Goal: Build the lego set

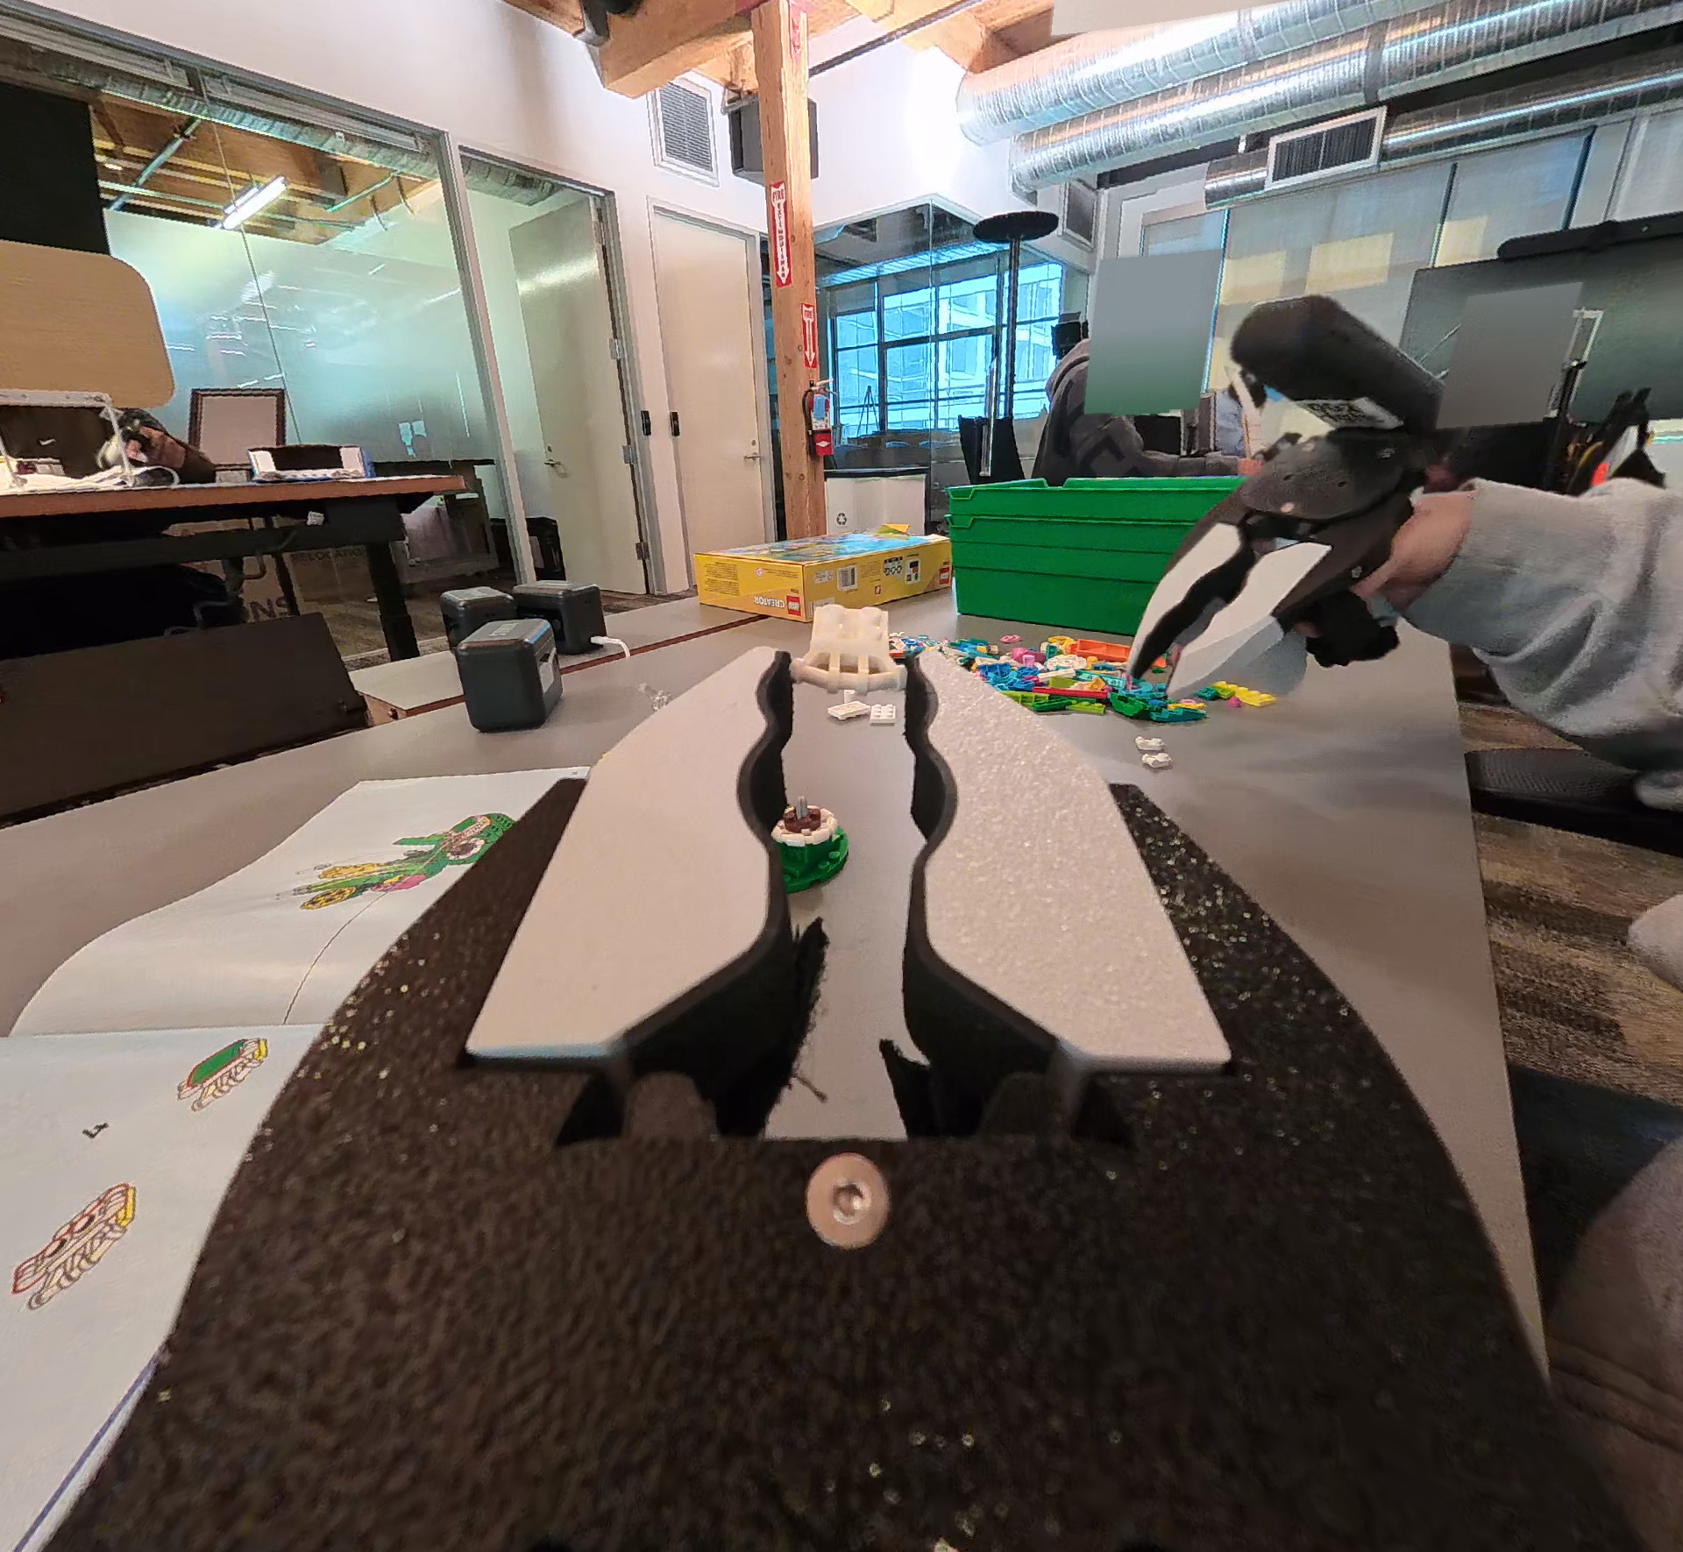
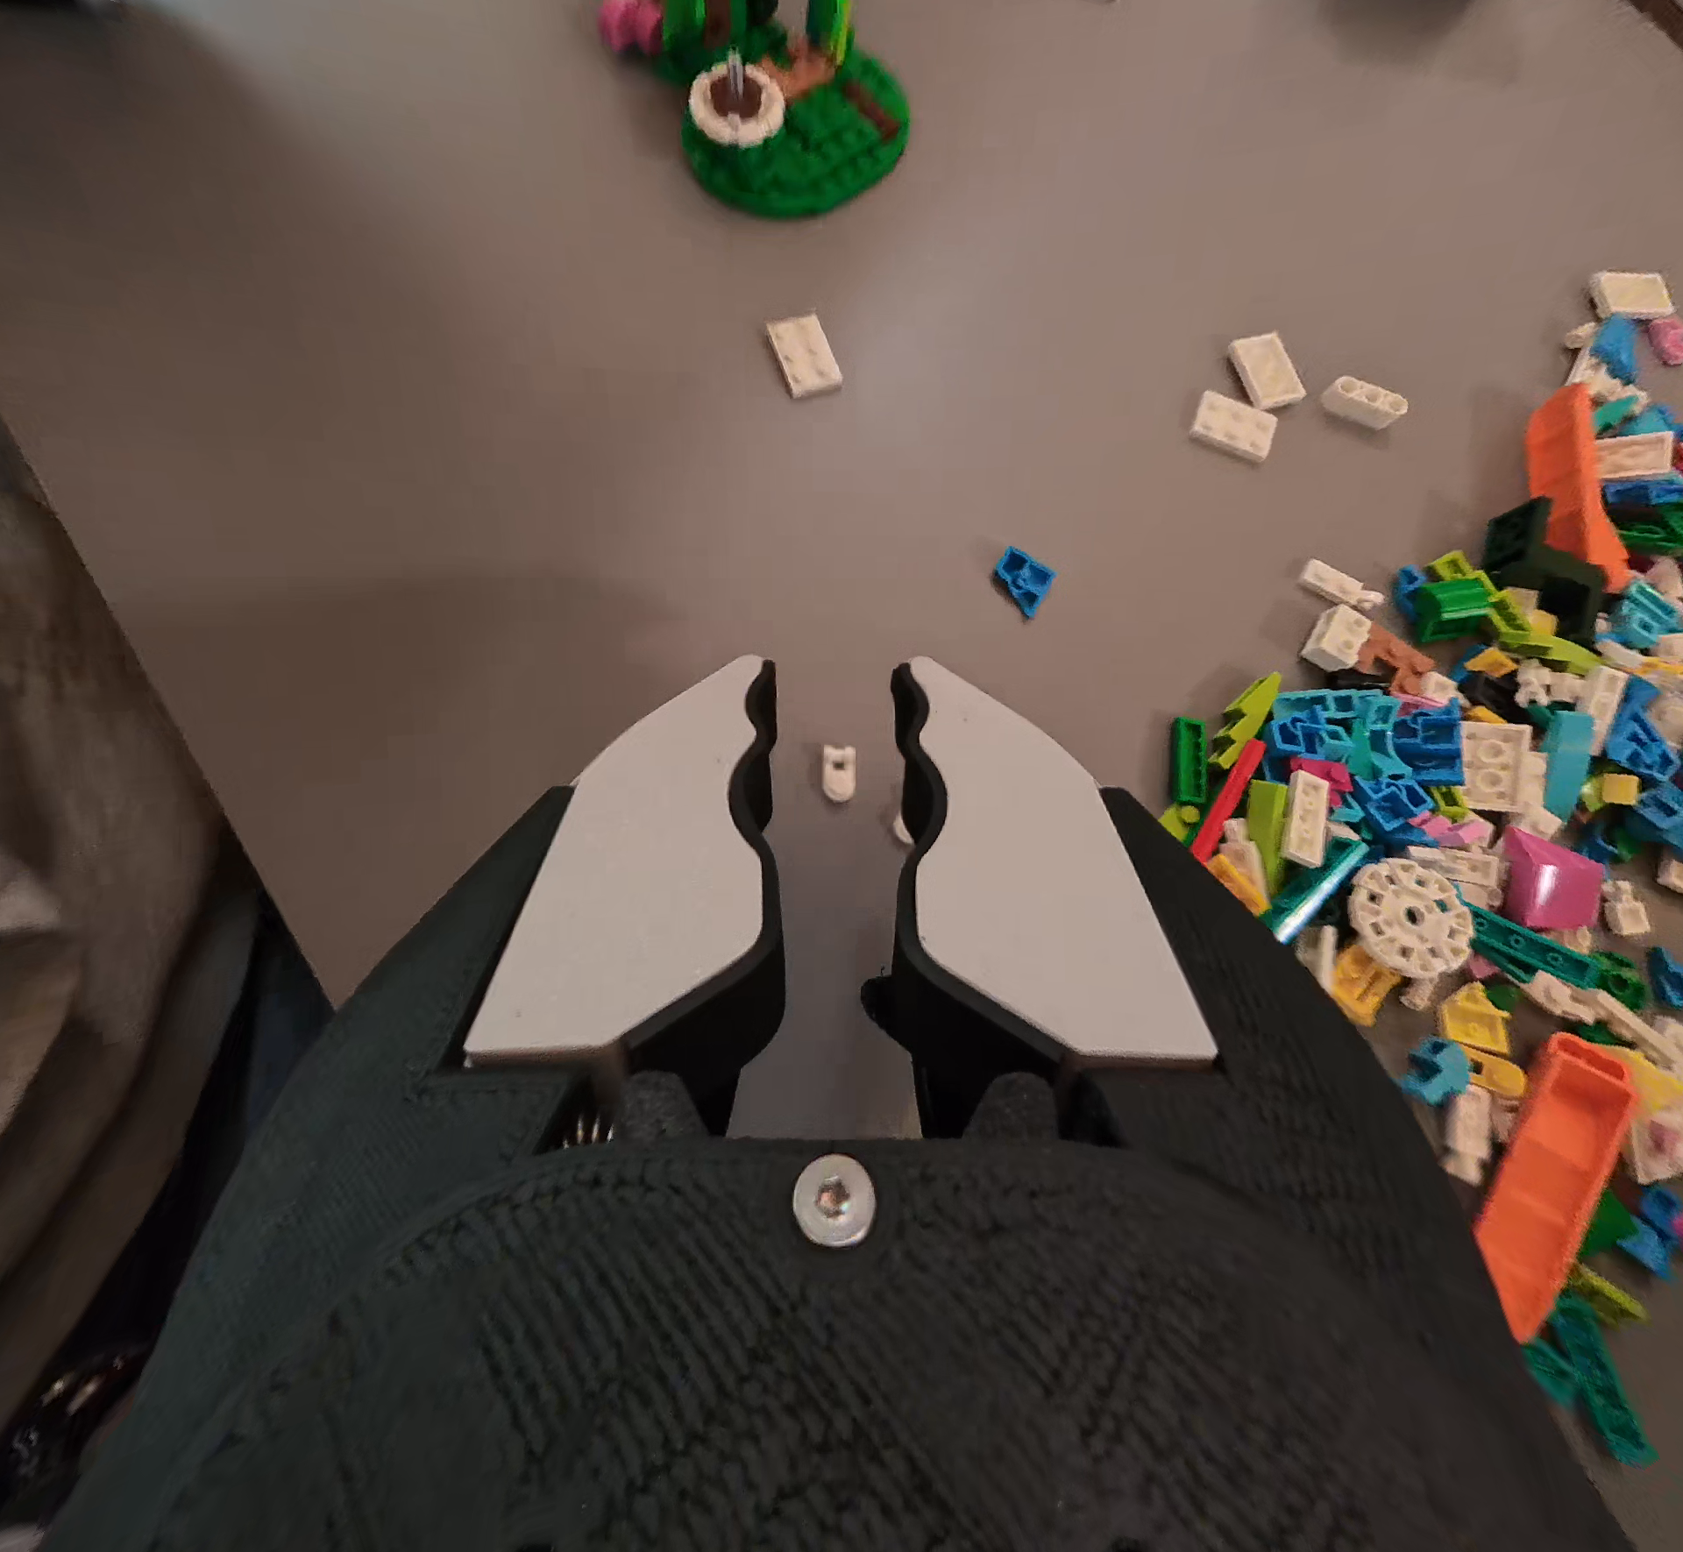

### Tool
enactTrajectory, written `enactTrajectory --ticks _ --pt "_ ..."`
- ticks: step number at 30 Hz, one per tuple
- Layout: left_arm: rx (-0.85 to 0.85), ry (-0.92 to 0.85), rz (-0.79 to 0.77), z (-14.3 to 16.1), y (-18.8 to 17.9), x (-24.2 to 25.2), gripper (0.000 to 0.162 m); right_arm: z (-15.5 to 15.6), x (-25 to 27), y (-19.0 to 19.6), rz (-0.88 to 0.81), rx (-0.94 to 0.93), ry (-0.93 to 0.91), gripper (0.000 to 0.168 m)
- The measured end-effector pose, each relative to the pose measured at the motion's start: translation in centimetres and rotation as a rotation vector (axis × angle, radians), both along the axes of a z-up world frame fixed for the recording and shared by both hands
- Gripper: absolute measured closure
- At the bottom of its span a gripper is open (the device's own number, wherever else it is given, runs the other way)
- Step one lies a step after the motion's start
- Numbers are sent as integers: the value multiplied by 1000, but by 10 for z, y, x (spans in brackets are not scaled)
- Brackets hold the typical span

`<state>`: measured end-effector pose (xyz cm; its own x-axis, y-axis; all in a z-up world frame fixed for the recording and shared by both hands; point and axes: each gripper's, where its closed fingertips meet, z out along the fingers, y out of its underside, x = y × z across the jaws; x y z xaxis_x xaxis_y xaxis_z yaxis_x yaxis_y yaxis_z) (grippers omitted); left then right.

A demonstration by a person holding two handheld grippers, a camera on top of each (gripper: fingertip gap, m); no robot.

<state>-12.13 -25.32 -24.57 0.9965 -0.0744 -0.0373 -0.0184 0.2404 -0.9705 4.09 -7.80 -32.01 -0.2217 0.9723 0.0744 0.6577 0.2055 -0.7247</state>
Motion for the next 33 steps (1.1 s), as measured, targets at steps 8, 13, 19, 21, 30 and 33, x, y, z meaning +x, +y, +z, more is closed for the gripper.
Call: enactTrajectory --ticks 8,13,19,21,30,33 --pt "15 -26 -21 2 -3 1 139 -7 14 -9 -90 88 -66 148" --pt "15 -46 -28 3 -4 0 139 1 26 -2 -195 154 -52 148" --pt "18 -48 -29 4 -6 0 139 -5 35 -7 -261 90 -32 153" --pt "19 -44 -28 4 -7 1 139 -10 39 -7 -263 83 -54 153" --pt "17 -42 -27 5 -9 1 139 -21 51 15 -361 -36 -79 168" --pt "15 -45 -28 5 -10 1 139 -25 52 20 -392 -80 -102 168"
